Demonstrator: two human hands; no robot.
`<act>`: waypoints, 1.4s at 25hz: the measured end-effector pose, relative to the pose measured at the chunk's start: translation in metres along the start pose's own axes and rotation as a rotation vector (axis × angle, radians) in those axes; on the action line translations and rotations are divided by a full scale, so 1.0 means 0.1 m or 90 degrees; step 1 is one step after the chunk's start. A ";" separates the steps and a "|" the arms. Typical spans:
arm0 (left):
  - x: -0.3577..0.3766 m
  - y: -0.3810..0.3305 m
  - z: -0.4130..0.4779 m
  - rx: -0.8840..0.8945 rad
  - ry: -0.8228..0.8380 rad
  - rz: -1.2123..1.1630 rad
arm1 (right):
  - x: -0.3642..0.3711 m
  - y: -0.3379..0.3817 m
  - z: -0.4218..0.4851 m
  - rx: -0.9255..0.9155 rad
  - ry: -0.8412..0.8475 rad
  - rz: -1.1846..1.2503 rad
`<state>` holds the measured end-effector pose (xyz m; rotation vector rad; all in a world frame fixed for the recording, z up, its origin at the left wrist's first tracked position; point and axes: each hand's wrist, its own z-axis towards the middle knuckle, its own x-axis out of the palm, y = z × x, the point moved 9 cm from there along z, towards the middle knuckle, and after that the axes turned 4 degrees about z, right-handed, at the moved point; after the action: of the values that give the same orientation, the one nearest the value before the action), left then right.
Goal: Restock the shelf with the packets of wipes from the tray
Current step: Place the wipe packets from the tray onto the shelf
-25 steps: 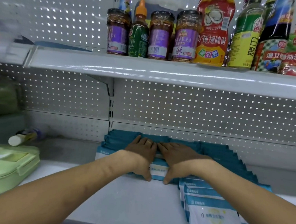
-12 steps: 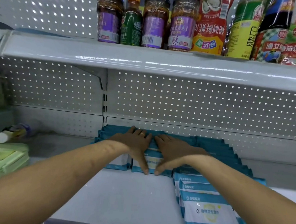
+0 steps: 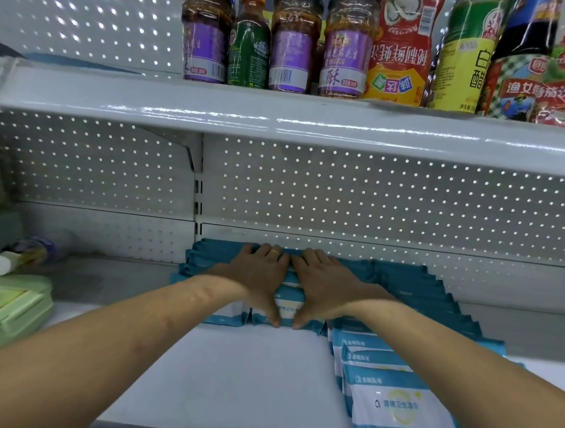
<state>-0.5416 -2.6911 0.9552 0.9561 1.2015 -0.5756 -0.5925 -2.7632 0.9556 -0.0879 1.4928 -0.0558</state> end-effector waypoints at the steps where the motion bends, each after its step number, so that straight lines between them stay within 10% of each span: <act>1: 0.02 0.02 0.00 -0.004 0.025 -0.008 | 0.00 -0.01 0.01 0.003 0.011 0.011; 12: 0.19 0.22 0.22 -0.022 0.232 -0.047 | 0.02 -0.11 0.19 0.028 0.180 -0.016; 35: 0.03 0.03 -0.15 0.018 0.044 0.028 | 0.06 -0.08 -0.09 -0.043 0.024 -0.134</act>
<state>-0.5461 -2.6767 0.9518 1.0315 1.2336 -0.5290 -0.6006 -2.7723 0.9498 -0.2996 1.5192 -0.1778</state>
